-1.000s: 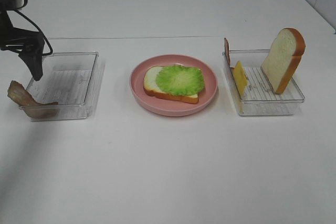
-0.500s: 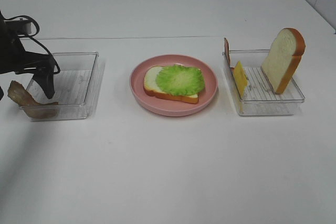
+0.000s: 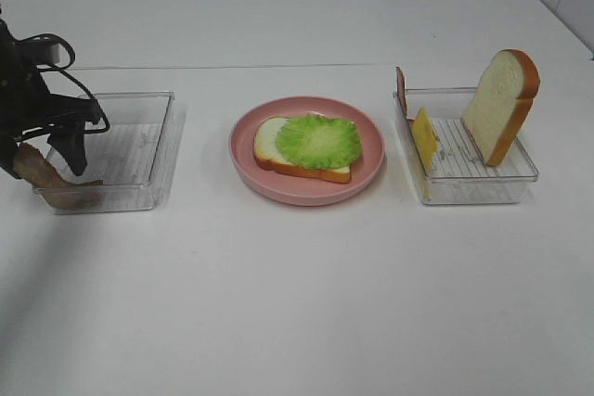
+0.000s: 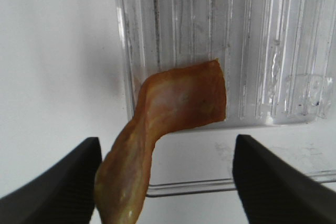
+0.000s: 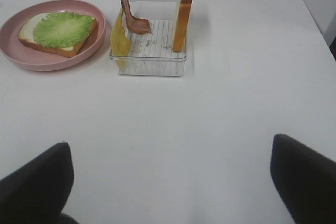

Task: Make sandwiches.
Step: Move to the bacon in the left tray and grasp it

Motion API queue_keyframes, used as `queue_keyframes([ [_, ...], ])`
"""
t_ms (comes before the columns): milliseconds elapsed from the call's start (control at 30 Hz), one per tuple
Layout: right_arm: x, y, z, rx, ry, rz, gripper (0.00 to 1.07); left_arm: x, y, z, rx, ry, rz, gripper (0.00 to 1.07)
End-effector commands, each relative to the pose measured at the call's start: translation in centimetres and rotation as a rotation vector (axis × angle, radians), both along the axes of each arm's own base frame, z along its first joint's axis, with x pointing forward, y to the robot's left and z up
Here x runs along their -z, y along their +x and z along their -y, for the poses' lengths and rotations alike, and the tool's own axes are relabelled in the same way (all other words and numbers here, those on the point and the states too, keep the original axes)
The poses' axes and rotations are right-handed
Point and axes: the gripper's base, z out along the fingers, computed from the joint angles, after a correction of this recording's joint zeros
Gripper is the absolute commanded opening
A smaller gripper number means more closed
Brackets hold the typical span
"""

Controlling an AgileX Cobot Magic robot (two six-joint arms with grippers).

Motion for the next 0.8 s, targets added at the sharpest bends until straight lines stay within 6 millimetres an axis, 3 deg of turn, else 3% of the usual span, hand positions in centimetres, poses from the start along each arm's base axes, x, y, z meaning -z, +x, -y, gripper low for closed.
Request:
queue_keyframes([
  [33, 0.04, 0.06, 0.0, 0.002, 0.003, -0.002, 0.97, 0.22, -0.15, 0.24, 0.001, -0.005, -0.007, 0.44],
  [567, 0.04, 0.06, 0.0, 0.002, 0.003, -0.002, 0.97, 0.23, -0.3, 0.24, -0.017, -0.006, -0.025, 0.4],
  [667, 0.04, 0.06, 0.0, 0.002, 0.003, -0.002, 0.97, 0.23, -0.3, 0.21, -0.036, -0.003, -0.027, 0.34],
  [800, 0.04, 0.06, 0.0, 0.002, 0.003, -0.002, 0.97, 0.23, -0.3, 0.21, -0.04, -0.004, -0.027, 0.17],
])
